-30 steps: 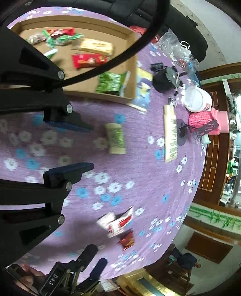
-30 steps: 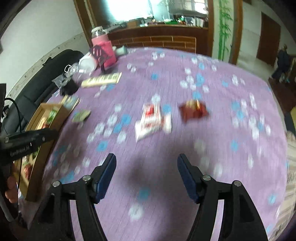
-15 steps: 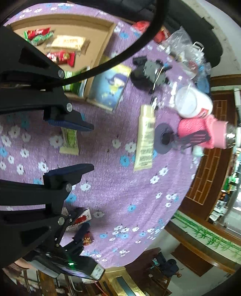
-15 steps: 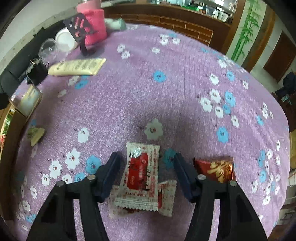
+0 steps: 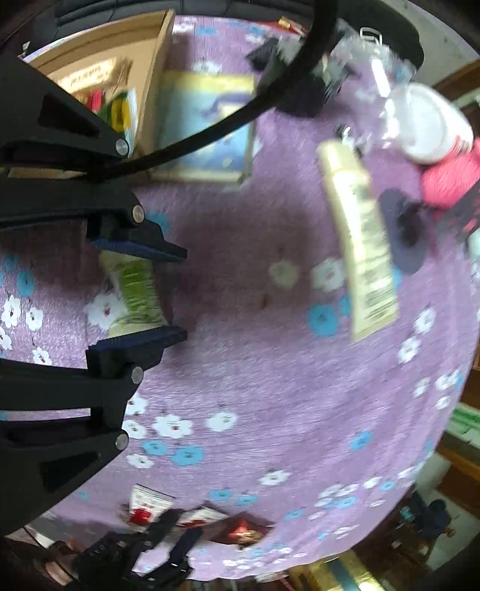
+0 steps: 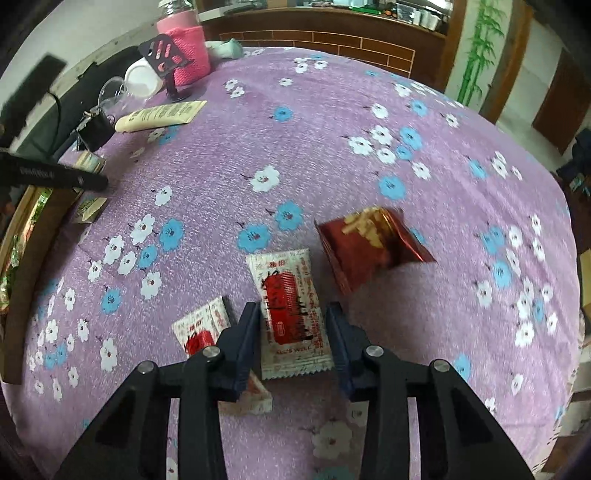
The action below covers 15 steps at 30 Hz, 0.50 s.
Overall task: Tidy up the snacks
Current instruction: 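Grasp pale green packet with left tool while right tool closes on white red-print packet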
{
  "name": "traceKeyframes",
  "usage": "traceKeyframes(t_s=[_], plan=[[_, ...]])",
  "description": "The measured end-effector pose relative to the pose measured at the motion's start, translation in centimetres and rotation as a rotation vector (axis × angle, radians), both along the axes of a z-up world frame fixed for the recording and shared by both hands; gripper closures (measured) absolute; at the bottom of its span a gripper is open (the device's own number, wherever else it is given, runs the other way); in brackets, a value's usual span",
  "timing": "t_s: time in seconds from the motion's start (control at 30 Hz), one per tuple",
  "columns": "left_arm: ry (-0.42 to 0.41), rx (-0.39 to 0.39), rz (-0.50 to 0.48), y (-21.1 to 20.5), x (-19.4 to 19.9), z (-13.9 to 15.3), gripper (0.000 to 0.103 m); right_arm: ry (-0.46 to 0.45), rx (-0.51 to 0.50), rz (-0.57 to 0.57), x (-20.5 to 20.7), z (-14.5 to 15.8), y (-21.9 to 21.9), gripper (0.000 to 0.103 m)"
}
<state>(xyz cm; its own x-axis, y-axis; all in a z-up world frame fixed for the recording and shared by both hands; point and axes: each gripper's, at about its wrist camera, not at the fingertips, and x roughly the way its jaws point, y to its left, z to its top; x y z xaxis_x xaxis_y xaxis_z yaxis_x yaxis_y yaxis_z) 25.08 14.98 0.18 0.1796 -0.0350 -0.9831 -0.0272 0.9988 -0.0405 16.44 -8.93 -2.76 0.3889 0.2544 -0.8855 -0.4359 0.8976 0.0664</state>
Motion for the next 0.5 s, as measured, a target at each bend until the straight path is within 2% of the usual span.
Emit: traceKeyframes(t_s=[0.1,0.23,0.3,0.33,0.5], plan=[[0.001,-0.005,0.01,0.0,-1.0,-0.1,0.066,0.002,-0.005,0.001,-0.2,-0.1,-0.1,0.066],[0.048,-0.099,0.033,0.7,-3.5,-0.1,0.066,0.018,0.019,-0.005,-0.5,0.0,-0.8,0.066],[0.099,-0.197,0.059,1.0,-4.9,-0.6,0.065,0.022,0.038,0.003,-0.9,0.0,-1.2,0.065],[0.099,-0.212,0.086,1.0,-5.8,-0.6,0.064,0.027,0.05,0.002,-1.0,0.0,-1.5,0.065],[0.08,-0.204,0.108,0.0,-8.9,-0.5,0.062,0.042,0.122,-0.011,-2.0,0.7,-3.0,0.064]])
